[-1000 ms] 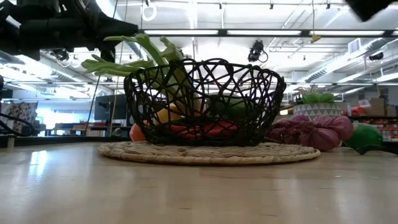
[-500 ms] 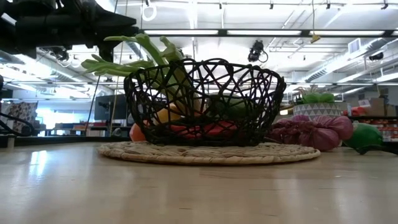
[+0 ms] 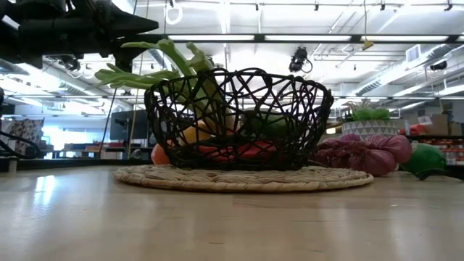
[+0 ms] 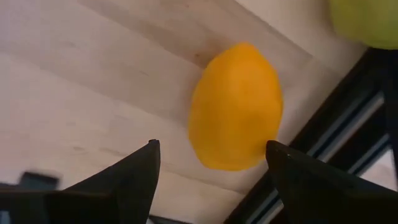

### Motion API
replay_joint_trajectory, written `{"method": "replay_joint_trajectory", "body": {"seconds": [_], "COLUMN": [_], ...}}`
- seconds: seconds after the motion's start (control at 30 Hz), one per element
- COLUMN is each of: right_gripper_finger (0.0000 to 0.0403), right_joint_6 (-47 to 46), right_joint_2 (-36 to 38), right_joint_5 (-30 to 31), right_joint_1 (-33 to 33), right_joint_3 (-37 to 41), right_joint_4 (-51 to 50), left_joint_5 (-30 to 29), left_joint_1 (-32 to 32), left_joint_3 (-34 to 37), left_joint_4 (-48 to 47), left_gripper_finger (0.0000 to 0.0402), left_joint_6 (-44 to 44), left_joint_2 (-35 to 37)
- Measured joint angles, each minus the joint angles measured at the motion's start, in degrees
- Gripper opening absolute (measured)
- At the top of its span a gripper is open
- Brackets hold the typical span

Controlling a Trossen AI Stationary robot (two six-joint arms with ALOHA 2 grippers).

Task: Build produce basket
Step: Put the yellow lemon into the black basket

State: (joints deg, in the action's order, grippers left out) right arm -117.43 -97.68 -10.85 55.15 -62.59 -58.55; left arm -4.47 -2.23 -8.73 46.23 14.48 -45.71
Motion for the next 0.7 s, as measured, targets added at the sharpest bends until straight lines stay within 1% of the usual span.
{"method": "replay_joint_trajectory", "body": {"seconds": [0.1, 0.3, 0.4, 0.57, 0.7], "right_gripper_finger": [0.0295, 0.0295, 0.0295, 0.0285, 0.0271], "right_joint_6": [0.1, 0.4, 0.3, -0.2, -0.7], "right_joint_2": [-0.5, -0.8, -0.8, -0.8, -0.8], "right_joint_5": [0.3, 1.5, 2.7, 1.8, 1.8], "right_joint_1": [0.2, 0.5, 0.7, 1.0, 1.0], "right_joint_3": [0.0, 0.3, 1.5, 4.4, 4.6], "right_joint_4": [-1.5, -3.7, -3.0, 0.3, 1.3], "left_joint_5": [0.2, 0.2, 0.2, 0.2, 0.2], "left_joint_1": [0.5, 1.8, 1.9, 1.8, 1.8], "left_joint_3": [0.0, 0.0, 0.0, 0.0, 0.0], "left_joint_4": [-1.3, -1.2, -1.2, -1.2, -1.3], "left_gripper_finger": [0.0153, 0.0155, 0.0156, 0.0156, 0.0152], "left_joint_6": [0.2, 0.3, 0.6, 1.7, 1.8], "left_joint_2": [0.0, 0.0, 0.0, 0.0, 0.0]}}
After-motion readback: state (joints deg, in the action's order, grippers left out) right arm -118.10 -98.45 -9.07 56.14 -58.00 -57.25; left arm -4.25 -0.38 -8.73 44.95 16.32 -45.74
